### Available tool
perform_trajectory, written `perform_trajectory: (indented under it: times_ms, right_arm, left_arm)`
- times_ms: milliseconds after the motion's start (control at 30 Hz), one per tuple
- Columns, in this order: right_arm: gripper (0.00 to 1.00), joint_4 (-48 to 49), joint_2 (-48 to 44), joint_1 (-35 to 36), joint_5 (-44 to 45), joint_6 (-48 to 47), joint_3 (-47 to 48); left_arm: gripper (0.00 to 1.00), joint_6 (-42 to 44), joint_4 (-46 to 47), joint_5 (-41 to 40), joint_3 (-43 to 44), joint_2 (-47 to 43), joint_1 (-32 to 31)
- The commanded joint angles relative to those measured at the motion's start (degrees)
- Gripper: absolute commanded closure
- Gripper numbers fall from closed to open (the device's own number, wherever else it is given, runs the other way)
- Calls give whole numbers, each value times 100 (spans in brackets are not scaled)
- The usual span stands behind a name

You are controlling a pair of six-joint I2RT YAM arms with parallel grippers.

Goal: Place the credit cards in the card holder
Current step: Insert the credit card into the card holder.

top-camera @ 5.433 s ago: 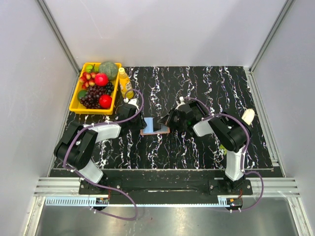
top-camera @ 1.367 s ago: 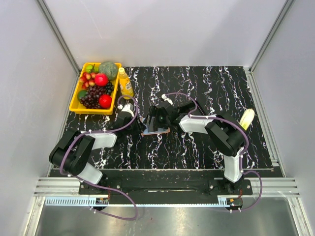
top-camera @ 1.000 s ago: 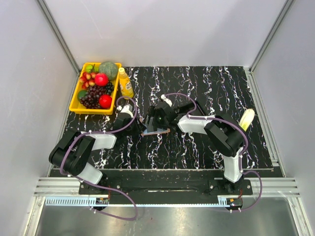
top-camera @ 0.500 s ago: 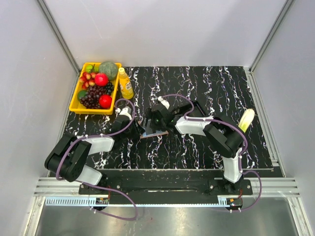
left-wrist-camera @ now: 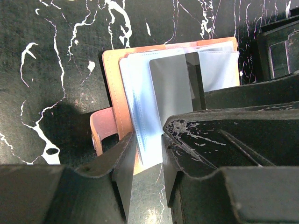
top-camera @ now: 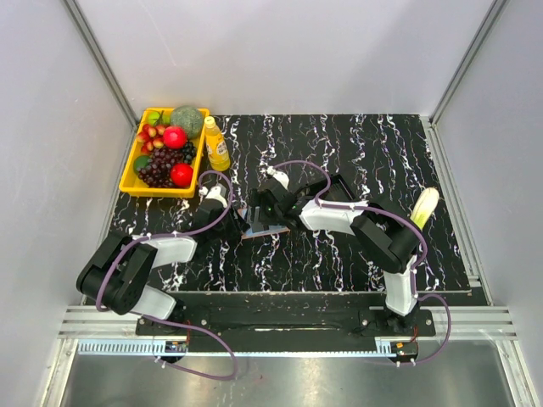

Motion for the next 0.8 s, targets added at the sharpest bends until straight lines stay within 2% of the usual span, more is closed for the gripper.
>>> perform_trajectory:
  times_ms: [0,233,300,767]
  right_arm:
    - [13,-150,-240,252,-186,-271,45]
    - [13,-43,-47,269,-546,-332,176]
    - [13,-44,-152,366,-407,-420,177]
    - [11,-53,137,445,-870,-104,370]
  left_arm:
    - [67,19,126,118,74,-47,-44]
    - [67,37,126,92,56,-83,-35]
    - [67,28,188,109,38,-74,-35]
    - [67,-42,417,57,-111,-206,-35]
